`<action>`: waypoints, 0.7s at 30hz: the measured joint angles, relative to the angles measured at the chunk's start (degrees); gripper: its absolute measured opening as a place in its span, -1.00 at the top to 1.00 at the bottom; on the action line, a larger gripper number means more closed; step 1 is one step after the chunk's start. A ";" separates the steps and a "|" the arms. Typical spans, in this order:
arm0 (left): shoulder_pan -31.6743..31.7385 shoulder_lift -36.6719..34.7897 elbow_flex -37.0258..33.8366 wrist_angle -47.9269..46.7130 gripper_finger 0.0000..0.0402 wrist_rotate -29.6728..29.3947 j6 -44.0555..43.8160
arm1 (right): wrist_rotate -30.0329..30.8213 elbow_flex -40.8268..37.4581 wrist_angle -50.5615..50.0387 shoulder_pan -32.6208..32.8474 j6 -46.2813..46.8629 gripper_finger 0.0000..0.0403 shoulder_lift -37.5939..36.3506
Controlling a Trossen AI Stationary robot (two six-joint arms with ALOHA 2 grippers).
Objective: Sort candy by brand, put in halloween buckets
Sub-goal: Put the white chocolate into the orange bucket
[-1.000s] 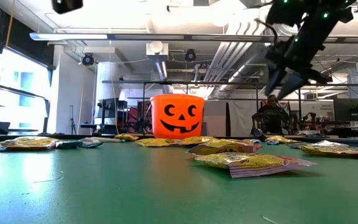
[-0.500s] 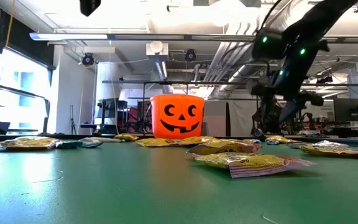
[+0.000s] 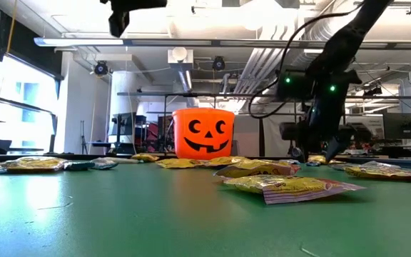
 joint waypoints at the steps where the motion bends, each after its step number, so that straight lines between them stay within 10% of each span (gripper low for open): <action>1: 0.37 -0.02 -0.06 -0.41 1.00 -0.48 -0.66 | 0.05 0.00 1.12 -0.14 -0.07 -0.07 0.54; 10: 2.60 -0.02 -0.10 -1.76 1.00 0.28 3.72 | -0.85 0.38 -1.24 -0.14 9.14 0.04 3.57; 21: 3.05 -0.28 -0.10 -2.72 1.00 2.67 6.31 | -5.26 1.45 -7.78 2.11 6.84 0.89 1.93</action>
